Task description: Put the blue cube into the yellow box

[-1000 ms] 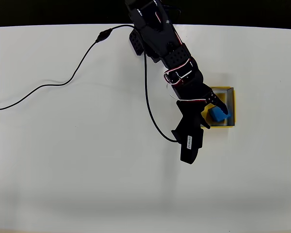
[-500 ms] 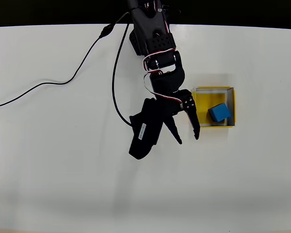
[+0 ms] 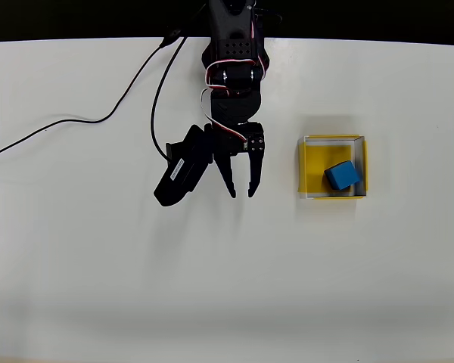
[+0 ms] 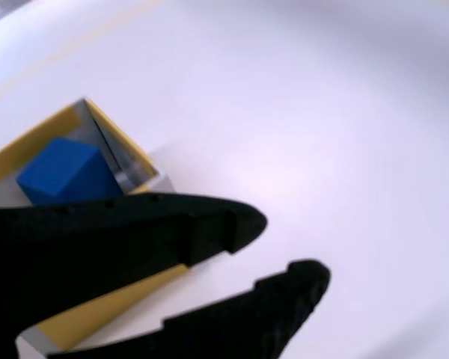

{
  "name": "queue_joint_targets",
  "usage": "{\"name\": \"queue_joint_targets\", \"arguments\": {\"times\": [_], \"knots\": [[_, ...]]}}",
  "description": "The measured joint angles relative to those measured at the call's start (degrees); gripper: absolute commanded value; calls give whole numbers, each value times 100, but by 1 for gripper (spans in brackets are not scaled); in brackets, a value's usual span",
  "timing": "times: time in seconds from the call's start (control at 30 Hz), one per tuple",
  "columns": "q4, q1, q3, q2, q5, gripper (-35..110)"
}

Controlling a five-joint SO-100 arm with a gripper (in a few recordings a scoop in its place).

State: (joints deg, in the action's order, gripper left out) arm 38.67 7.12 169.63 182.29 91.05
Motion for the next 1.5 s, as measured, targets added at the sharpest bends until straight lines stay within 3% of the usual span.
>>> {"name": "queue_joint_targets", "arguments": {"times": [0.2,0.63,0.97,1.5], "knots": [[984,26,475,642,35,6],[2048,-211,896,765,202,0],[3718,-369,896,765,396,0],[3814,-325,896,773,-88,0]]}}
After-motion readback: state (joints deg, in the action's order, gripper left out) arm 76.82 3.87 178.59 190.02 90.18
